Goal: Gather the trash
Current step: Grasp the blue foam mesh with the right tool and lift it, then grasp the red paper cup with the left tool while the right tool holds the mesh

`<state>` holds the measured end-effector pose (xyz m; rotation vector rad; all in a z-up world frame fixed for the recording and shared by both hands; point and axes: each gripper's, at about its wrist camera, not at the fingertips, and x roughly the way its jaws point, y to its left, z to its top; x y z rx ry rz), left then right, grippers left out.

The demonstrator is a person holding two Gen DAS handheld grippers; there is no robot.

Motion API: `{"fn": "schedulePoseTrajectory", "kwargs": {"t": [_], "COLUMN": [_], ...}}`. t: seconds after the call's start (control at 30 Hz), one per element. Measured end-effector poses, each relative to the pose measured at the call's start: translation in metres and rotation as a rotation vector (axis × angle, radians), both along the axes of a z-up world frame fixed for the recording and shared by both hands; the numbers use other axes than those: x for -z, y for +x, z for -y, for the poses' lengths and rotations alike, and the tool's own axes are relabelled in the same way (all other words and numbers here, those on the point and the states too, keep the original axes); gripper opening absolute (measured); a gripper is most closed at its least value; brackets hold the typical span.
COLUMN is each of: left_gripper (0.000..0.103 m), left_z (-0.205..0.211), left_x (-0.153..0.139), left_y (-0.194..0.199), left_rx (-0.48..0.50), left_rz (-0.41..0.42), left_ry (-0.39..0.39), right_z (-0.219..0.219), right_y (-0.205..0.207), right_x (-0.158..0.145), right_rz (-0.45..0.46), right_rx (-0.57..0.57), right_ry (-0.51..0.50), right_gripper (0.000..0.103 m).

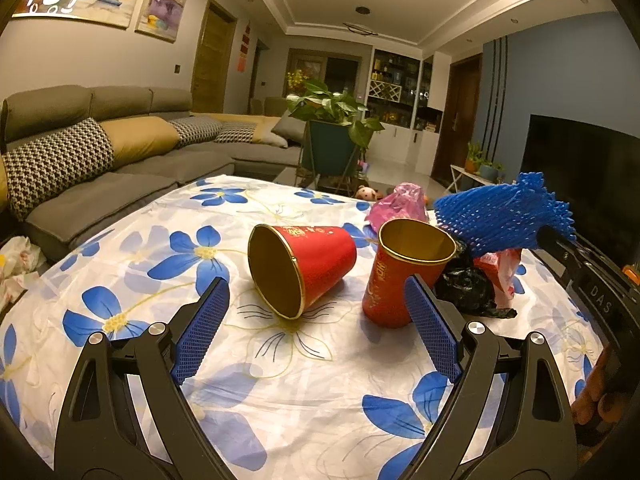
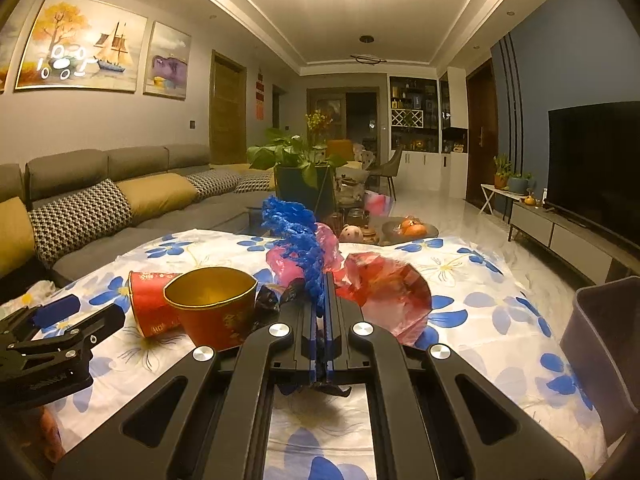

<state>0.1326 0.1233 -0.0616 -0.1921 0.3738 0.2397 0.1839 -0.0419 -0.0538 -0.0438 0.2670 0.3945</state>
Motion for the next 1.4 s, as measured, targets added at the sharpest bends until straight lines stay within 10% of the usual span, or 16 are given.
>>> {"fn": "schedulePoseTrajectory", "kwargs": {"t": [1.4], "left_gripper": [0.087], "left_z": [-0.003], "left_x": [-0.007], "left_y": [-0.005], "left_rx": [-0.017], "left_rz": [0.018], "left_ry": [0.012], "right_z": [0.030], "right_y": [-0.015], "right_x": [-0.021], "right_rz": [0.056], "right_rx": [0.065], "right_ry": [0.041], "right_gripper": [0.004]}}
